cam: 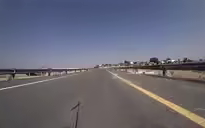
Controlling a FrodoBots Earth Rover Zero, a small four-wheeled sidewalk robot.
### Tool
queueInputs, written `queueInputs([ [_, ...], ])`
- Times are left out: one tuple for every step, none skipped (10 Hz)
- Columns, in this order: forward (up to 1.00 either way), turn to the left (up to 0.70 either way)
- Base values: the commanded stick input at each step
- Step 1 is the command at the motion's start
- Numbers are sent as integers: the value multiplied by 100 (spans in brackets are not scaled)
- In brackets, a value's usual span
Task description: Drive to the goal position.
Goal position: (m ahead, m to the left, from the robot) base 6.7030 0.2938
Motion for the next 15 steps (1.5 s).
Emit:
queueInputs([
  [100, 2],
  [100, 2],
  [100, 1],
  [100, 2],
  [100, 1],
  [100, 0],
  [100, 0],
  [100, 0],
  [100, 0],
  [100, 0],
  [100, 0],
  [100, 0],
  [100, 0],
  [100, 0],
  [100, 0],
])
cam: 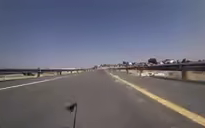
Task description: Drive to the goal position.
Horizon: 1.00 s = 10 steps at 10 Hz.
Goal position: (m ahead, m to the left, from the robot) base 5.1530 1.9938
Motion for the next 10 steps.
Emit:
queueInputs([
  [100, 0],
  [100, 0],
  [100, 0],
  [100, 0],
  [100, 0],
  [100, 0],
  [100, 0],
  [100, 0],
  [100, 0],
  [100, 0],
])
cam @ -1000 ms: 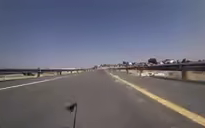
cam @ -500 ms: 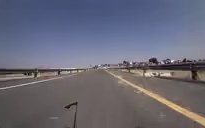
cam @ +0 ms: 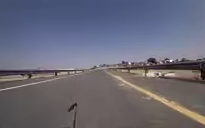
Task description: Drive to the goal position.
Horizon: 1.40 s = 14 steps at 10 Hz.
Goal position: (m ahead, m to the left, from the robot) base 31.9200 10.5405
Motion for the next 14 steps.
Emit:
queueInputs([
  [100, 0],
  [100, 0],
  [100, 0],
  [100, 0],
  [100, 0],
  [100, 0],
  [100, 0],
  [100, 0],
  [100, 0],
  [100, 0],
  [100, 0],
  [100, 0],
  [100, 0],
  [100, 0],
])
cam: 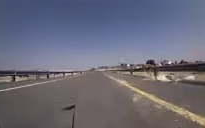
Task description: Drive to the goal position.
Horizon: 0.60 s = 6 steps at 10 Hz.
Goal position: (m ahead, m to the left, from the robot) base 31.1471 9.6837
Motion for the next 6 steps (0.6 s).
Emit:
queueInputs([
  [100, 0],
  [100, 0],
  [100, 0],
  [100, 0],
  [100, 0],
  [100, 0],
])
